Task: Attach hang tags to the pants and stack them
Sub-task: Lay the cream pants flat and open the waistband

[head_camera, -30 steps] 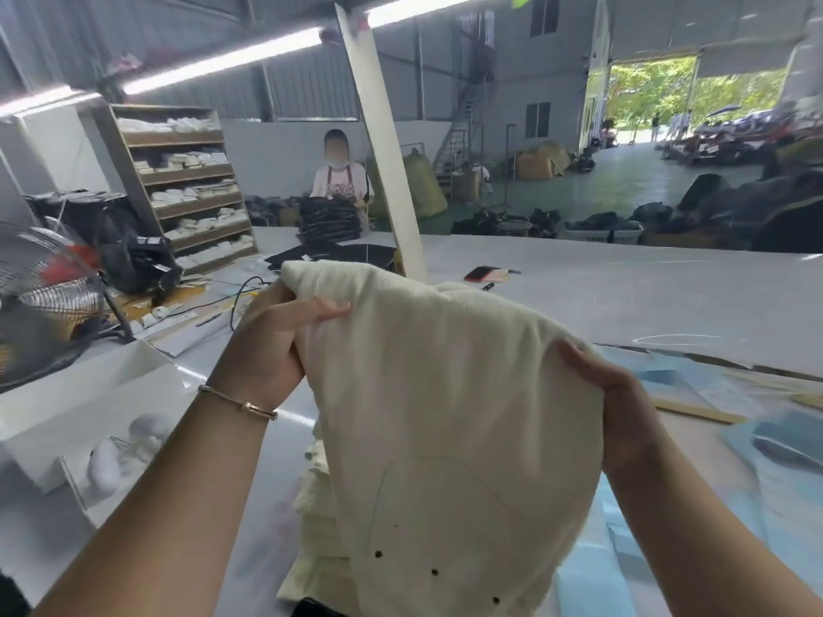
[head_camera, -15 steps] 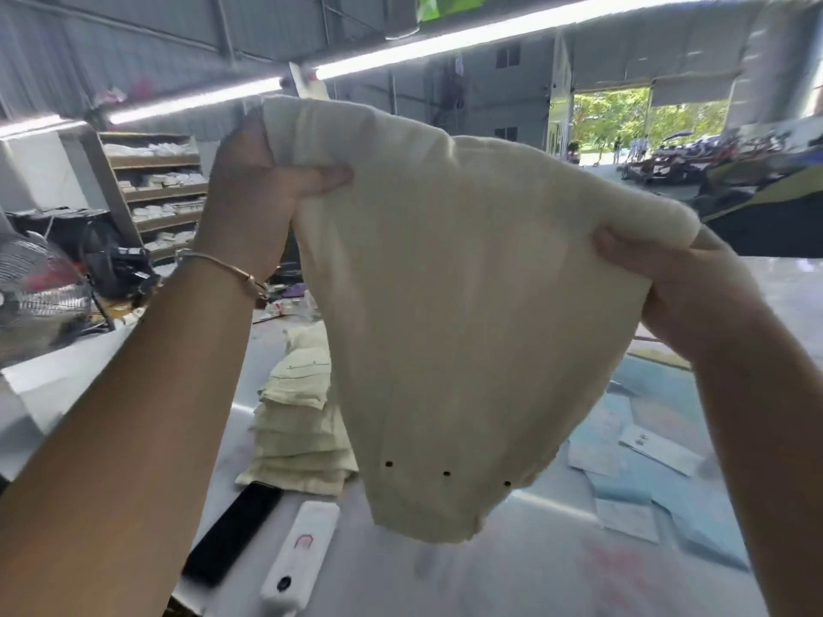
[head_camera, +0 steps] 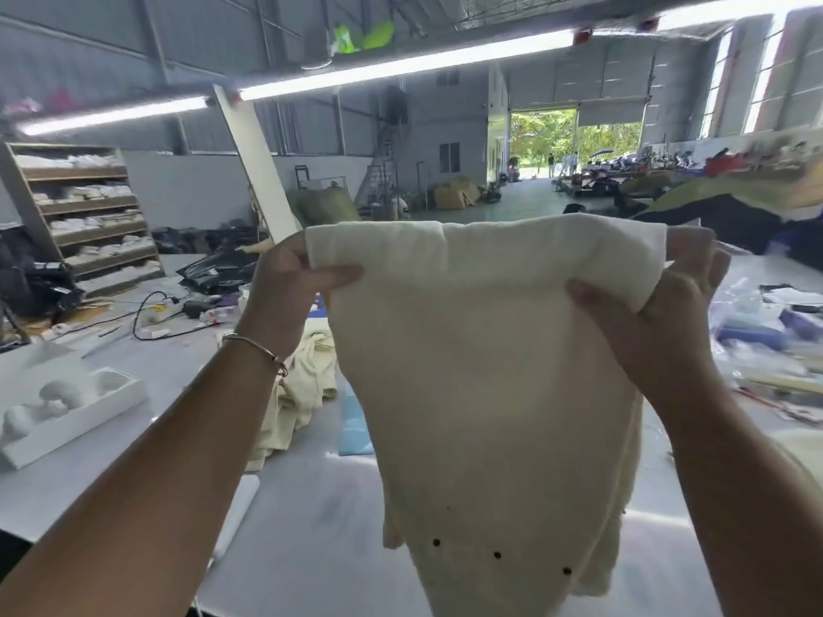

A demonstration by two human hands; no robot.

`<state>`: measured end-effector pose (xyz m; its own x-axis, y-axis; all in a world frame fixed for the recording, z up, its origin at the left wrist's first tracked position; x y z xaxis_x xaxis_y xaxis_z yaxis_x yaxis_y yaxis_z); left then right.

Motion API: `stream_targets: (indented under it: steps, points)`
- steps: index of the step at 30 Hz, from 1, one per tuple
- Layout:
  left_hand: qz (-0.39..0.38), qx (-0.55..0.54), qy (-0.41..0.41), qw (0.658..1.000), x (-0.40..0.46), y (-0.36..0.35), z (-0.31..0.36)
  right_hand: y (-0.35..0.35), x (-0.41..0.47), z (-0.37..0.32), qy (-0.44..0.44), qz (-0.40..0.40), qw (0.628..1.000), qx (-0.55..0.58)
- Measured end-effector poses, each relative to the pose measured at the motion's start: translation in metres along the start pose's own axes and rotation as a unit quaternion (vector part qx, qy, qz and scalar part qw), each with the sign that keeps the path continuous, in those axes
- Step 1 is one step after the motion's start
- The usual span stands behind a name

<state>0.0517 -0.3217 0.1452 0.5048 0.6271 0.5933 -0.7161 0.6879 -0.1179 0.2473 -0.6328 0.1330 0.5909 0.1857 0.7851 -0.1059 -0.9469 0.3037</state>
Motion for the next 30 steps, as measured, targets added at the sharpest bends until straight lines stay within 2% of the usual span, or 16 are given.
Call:
stream_targets:
  steps: [2, 3, 6, 7, 9, 10, 11, 12, 14, 16, 18, 19, 22, 25, 27, 30]
  points:
    - [-0.022, -0.022, 0.024, 0.999, -0.002, -0.007, -0.008, 0.014, -0.005, 0.002, 0.016, 0.032, 0.998, -0.055]
    - [-0.043, -0.034, 0.036, 0.998, -0.004, -0.011, -0.011, 0.016, -0.007, 0.005, 0.015, 0.024, 0.999, -0.045]
    - [-0.081, -0.031, 0.086, 0.992, -0.007, -0.017, -0.028, 0.000, -0.013, 0.021, -0.069, -0.076, 0.990, 0.102]
    - [-0.048, 0.002, 0.106, 0.993, -0.007, -0.011, -0.034, -0.006, -0.016, 0.022, -0.094, -0.094, 0.980, 0.149]
    - [0.092, 0.118, 0.098, 0.984, -0.008, 0.013, -0.032, -0.010, -0.019, 0.024, -0.110, -0.100, 0.970, 0.192]
    - [0.145, 0.173, 0.052, 0.973, -0.011, 0.017, -0.019, -0.013, -0.021, 0.021, -0.107, -0.105, 0.967, 0.204]
    - [0.144, 0.209, -0.010, 0.967, -0.013, 0.007, -0.005, -0.017, -0.022, 0.017, -0.103, -0.115, 0.966, 0.210]
    - [0.090, 0.234, -0.060, 0.966, -0.015, -0.016, 0.006, -0.020, -0.024, 0.014, -0.097, -0.123, 0.965, 0.210]
    - [-0.103, 0.282, -0.064, 0.952, -0.025, -0.082, 0.001, -0.025, -0.026, 0.010, -0.094, -0.145, 0.964, 0.203]
    - [-0.272, 0.357, -0.010, 0.893, -0.047, -0.138, -0.022, -0.027, -0.027, 0.005, -0.087, -0.170, 0.961, 0.201]
    - [-0.357, 0.414, 0.010, 0.837, -0.064, -0.169, -0.041, -0.021, -0.027, 0.004, -0.073, -0.182, 0.960, 0.198]
    - [-0.375, 0.408, 0.023, 0.832, -0.068, -0.177, -0.047, -0.015, -0.027, 0.006, -0.068, -0.185, 0.961, 0.192]
    - [-0.403, 0.263, 0.145, 0.865, -0.082, -0.188, -0.067, 0.005, -0.023, 0.028, -0.083, -0.166, 0.972, 0.146]
    - [-0.399, 0.127, 0.246, 0.874, -0.100, -0.208, -0.084, 0.036, -0.016, 0.055, -0.092, -0.080, 0.993, -0.008]
    - [-0.382, 0.056, 0.297, 0.873, -0.107, -0.223, -0.095, 0.052, -0.021, 0.067, -0.101, -0.027, 0.987, -0.122]
    - [-0.356, 0.006, 0.339, 0.871, -0.111, -0.239, -0.102, 0.059, -0.045, 0.078, -0.103, 0.003, 0.977, -0.188]
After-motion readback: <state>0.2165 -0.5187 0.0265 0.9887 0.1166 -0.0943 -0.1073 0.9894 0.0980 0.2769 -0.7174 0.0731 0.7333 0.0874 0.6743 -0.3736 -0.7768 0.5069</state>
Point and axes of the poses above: each hand's wrist, its own x-axis towards the middle knuckle, its own y-axis out of the back of the hand, z = x × y, the point moved 10 cm from there along x, towards the middle knuckle, and after that the axes turned 7 degrees about -x, right-handed, at the moved point
